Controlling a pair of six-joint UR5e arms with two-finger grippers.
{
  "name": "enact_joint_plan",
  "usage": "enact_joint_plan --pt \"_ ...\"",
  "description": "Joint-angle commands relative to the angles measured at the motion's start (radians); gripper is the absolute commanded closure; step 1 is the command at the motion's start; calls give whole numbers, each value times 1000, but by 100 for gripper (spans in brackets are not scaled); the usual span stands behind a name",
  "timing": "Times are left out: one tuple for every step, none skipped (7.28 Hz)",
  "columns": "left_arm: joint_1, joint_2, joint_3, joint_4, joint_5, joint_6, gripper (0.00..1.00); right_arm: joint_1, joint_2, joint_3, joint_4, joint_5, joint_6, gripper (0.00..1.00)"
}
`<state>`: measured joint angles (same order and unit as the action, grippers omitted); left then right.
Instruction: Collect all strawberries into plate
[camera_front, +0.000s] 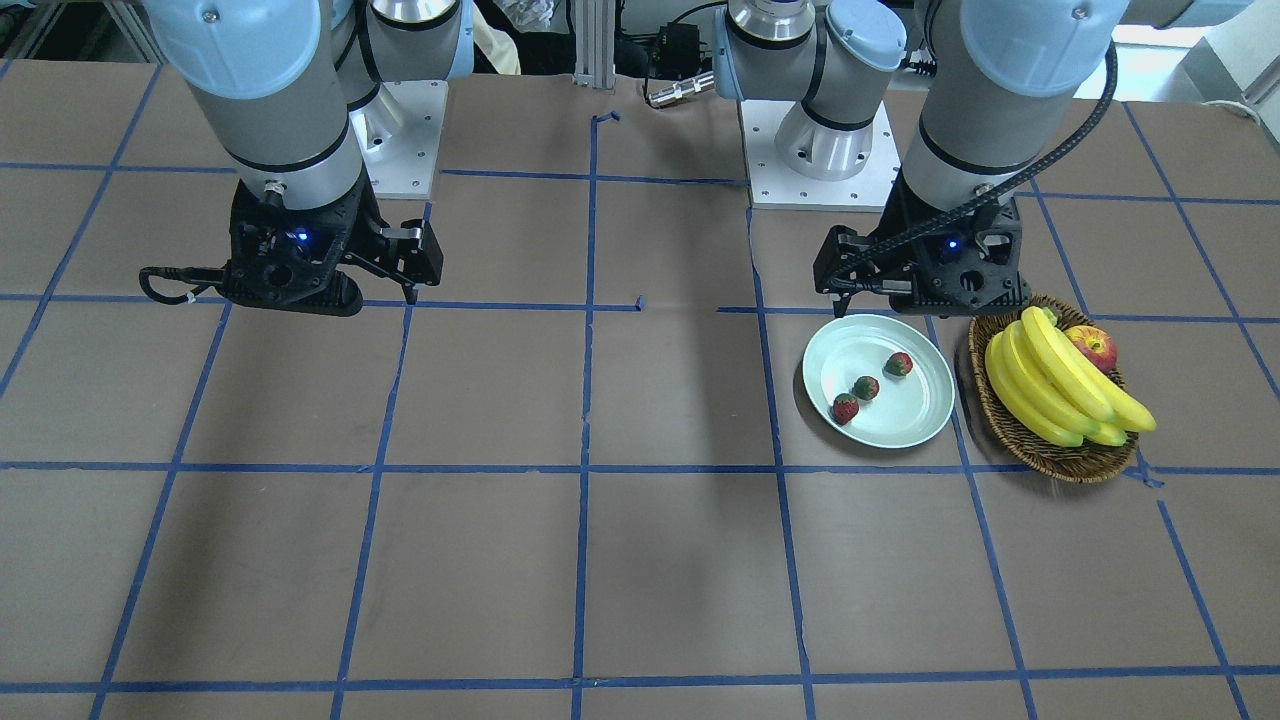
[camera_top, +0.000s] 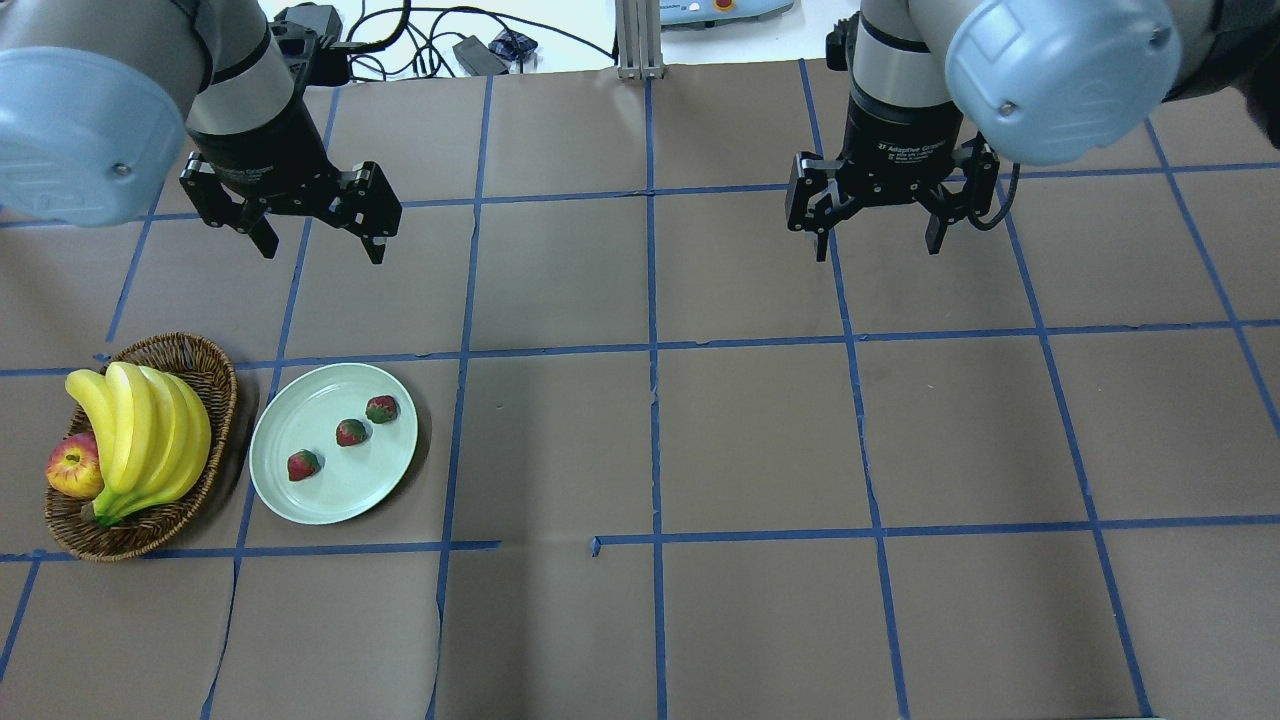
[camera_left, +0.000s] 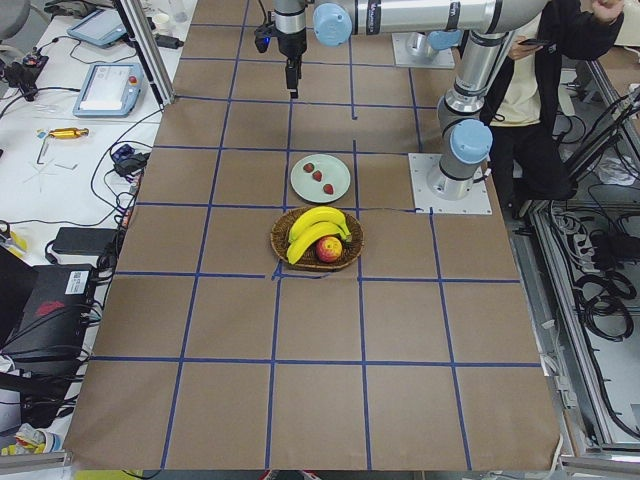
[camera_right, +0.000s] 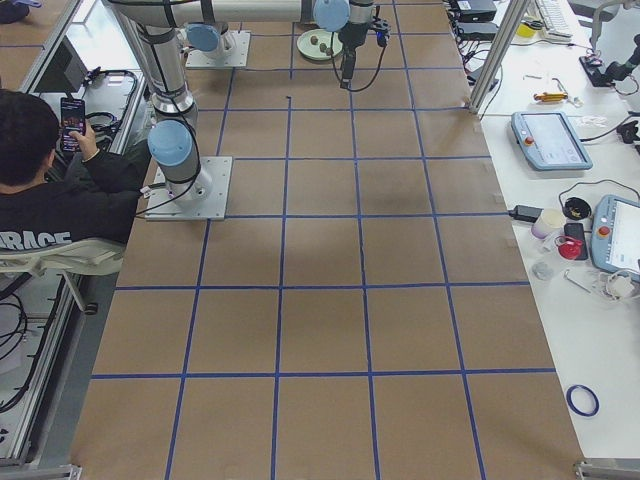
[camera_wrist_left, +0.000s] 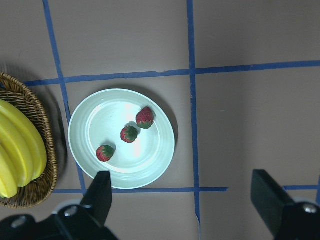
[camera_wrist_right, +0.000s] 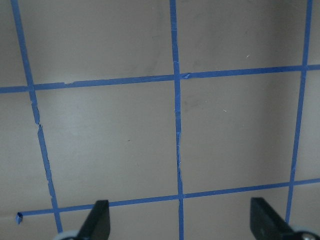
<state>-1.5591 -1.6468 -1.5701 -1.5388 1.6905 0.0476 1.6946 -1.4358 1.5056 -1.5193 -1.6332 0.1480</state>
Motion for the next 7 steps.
enact_joint_plan --pt "10 -1 21 -34 0 -14 0 5 -2 42 -57 70 -19 0" --pt "10 -1 22 -34 -2 -15 0 5 -6 70 -91 69 -16 0" --pt "-5 -2 27 -35 -8 -15 0 5 -27 73 -91 62 -27 0" --pt "-13 -1 45 -34 -67 -17 0 5 -40 64 -90 55 -18 0" --pt "-15 -13 24 -41 -115 -67 0 5 -41 58 -85 52 -13 0" --pt "-18 -19 -8 -34 -126 -116 0 5 -47 56 -84 52 -13 0" --pt "-19 -18 -25 -31 -126 -108 0 5 -55 56 -79 53 -14 0"
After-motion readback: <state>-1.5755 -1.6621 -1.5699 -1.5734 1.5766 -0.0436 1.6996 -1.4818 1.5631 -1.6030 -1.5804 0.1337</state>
